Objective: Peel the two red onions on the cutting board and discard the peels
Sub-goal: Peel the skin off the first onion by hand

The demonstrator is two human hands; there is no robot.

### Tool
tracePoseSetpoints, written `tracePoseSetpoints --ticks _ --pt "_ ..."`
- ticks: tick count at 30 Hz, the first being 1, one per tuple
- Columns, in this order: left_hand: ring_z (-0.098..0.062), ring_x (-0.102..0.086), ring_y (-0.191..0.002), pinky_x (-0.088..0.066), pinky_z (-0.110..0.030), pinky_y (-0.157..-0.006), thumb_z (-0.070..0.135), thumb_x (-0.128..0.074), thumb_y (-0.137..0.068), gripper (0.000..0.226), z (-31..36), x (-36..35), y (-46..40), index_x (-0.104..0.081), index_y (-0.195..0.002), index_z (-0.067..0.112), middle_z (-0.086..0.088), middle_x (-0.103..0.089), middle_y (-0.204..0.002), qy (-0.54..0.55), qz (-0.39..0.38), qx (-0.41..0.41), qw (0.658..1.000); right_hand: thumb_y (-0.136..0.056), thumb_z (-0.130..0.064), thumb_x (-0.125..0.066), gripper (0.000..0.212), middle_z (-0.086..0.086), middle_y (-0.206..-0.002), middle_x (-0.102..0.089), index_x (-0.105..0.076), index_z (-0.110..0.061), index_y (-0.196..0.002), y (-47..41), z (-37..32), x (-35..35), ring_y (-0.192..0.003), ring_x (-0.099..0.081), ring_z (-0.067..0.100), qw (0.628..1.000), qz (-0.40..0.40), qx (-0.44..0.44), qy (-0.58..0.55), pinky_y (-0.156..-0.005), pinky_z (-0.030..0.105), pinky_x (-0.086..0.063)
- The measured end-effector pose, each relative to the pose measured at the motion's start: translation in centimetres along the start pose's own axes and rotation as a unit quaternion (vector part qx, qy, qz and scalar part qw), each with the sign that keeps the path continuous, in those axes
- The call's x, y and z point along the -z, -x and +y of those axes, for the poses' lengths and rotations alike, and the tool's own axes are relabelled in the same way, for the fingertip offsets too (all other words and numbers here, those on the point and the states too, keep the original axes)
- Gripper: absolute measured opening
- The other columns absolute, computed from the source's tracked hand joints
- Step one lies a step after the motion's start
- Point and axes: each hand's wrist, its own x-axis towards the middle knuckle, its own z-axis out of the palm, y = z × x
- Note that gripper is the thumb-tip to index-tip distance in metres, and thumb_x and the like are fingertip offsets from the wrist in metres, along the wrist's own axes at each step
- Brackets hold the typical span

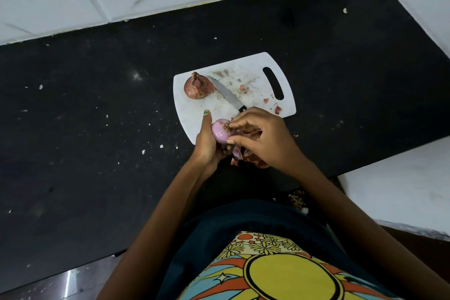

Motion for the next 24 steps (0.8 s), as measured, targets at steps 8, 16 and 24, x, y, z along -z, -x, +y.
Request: tracePoseSetpoints --ticks 8,16,24 --pt "-0.008 -0.05 -0.035 -0.039 -0.012 -0.039 0.052 -0.02 -0.102 0.057 -0.2 -0.6 -0.4 -0.049 -0.073 0.012 0.0 -0.057 -0.045 0.036 0.046 -0.018 0.998 -0.08 -0.01 -0.071 0.015 0.008 -0.092 -0.072 -0.075 -0.001 -0.091 0.2 0.7 -1.5 -0.085 -0.068 0.018 0.994 0.067 0.068 0.056 -0.075 0.039 -0.055" --pt "-0.013 -0.05 -0.039 -0.042 -0.017 -0.043 0.054 -0.02 -0.101 0.058 -0.2 -0.8 -0.2 -0.049 -0.073 0.013 -0.004 -0.056 -0.049 0.034 0.036 -0.012 0.999 -0.087 -0.006 -0.059 0.007 0.007 -0.087 -0.062 -0.064 -0.002 -0.084 0.1 0.8 -1.9 -0.08 -0.059 0.021 0.987 0.071 0.081 0.118 -0.067 0.041 -0.05" --pt "-0.029 -0.052 -0.069 -0.043 -0.034 -0.066 0.064 -0.025 -0.096 0.073 -0.6 -0.5 0.0 -0.063 -0.094 0.002 -0.018 -0.065 -0.08 -0.028 -0.021 -0.018 0.999 -0.096 -0.008 -0.051 0.01 0.002 -0.085 -0.063 -0.059 -0.001 -0.098 -0.2 0.4 -1.3 -0.08 -0.061 0.004 0.991 0.125 -0.048 0.01 -0.074 0.023 -0.05"
